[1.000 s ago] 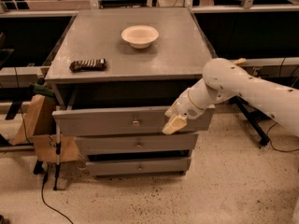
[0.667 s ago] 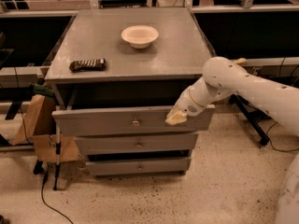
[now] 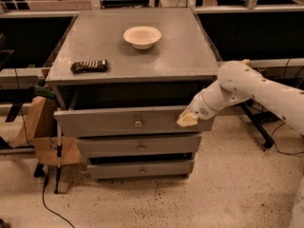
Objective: Close top drawer
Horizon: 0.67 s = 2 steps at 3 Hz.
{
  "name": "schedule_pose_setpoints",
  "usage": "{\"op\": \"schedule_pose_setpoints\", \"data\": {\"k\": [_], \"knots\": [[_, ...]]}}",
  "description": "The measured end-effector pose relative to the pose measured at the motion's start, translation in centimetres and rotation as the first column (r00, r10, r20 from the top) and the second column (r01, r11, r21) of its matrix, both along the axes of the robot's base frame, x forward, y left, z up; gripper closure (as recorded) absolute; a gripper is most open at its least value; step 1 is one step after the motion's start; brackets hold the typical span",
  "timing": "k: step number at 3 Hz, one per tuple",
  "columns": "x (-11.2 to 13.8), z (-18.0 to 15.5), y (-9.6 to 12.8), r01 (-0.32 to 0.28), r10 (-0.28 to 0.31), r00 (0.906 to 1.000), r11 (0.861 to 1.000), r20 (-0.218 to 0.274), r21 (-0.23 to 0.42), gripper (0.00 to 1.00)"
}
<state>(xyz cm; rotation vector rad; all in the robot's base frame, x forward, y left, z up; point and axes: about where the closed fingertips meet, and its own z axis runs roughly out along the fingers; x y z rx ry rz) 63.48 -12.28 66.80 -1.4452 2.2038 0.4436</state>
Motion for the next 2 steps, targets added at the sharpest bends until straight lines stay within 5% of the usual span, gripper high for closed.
{"op": "schedule_pose_setpoints", "data": {"k": [2], "knots": [[-1.1,1.2,0.9,0.022,-0.023,0.9997,0.999,0.012,0.040,0.01]]}}
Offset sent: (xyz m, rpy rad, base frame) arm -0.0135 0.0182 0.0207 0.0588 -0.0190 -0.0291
